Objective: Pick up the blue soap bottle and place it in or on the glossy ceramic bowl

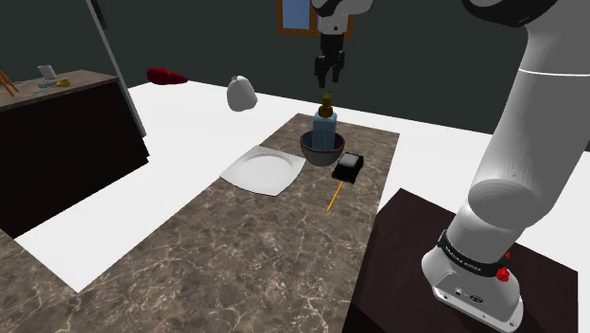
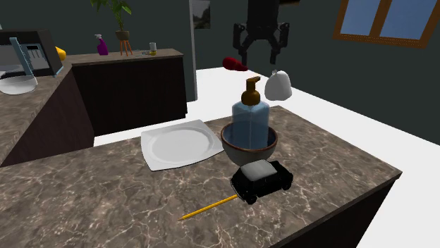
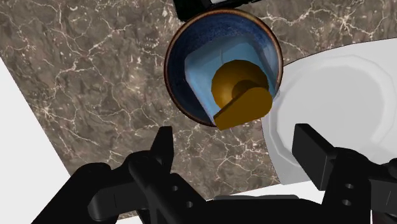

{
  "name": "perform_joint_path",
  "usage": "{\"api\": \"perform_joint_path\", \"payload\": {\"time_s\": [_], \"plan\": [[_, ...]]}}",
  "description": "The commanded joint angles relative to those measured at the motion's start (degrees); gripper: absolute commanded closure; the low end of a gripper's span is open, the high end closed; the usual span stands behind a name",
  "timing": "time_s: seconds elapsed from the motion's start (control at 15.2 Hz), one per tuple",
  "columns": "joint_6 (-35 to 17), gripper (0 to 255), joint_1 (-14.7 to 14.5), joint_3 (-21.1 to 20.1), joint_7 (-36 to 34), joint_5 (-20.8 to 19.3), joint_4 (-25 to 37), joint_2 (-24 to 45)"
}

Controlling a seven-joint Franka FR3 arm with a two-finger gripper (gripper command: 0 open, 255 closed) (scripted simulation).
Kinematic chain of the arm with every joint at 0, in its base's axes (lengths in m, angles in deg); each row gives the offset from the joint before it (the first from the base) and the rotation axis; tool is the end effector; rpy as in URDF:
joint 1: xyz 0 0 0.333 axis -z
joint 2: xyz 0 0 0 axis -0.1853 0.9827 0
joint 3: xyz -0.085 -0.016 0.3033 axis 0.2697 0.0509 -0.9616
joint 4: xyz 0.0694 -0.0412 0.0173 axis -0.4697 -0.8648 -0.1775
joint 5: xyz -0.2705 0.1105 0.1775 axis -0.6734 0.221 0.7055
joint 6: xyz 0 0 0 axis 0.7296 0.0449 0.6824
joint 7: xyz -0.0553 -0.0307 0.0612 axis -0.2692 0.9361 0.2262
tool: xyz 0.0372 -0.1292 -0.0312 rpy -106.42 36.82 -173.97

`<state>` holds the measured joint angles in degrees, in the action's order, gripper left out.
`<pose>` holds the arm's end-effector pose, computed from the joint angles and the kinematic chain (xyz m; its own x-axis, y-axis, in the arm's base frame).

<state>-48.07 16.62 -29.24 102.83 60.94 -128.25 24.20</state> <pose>0.5351 -0.1554 0.4932 0.9993 0.0380 0.0040 0.0380 -0.9992 0.0107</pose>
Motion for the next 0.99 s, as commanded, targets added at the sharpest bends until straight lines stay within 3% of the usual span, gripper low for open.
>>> {"api": "perform_joint_path", "payload": {"time_s": [0.0, 0.2, 0.46, 0.92], "plan": [[0.0, 0, 0.0, 0.0, 0.0, 0.0, 0.01, 0.0], [0.0, 0, 0.0, 0.0, 0.0, 0.0, 0.01, 0.0], [7.34, 0, 0.08, 0.05, -0.01, 0.01, 7.5, 0.15], [7.34, 0, 0.08, 0.05, -0.01, 0.01, 7.5, 0.15]]}}
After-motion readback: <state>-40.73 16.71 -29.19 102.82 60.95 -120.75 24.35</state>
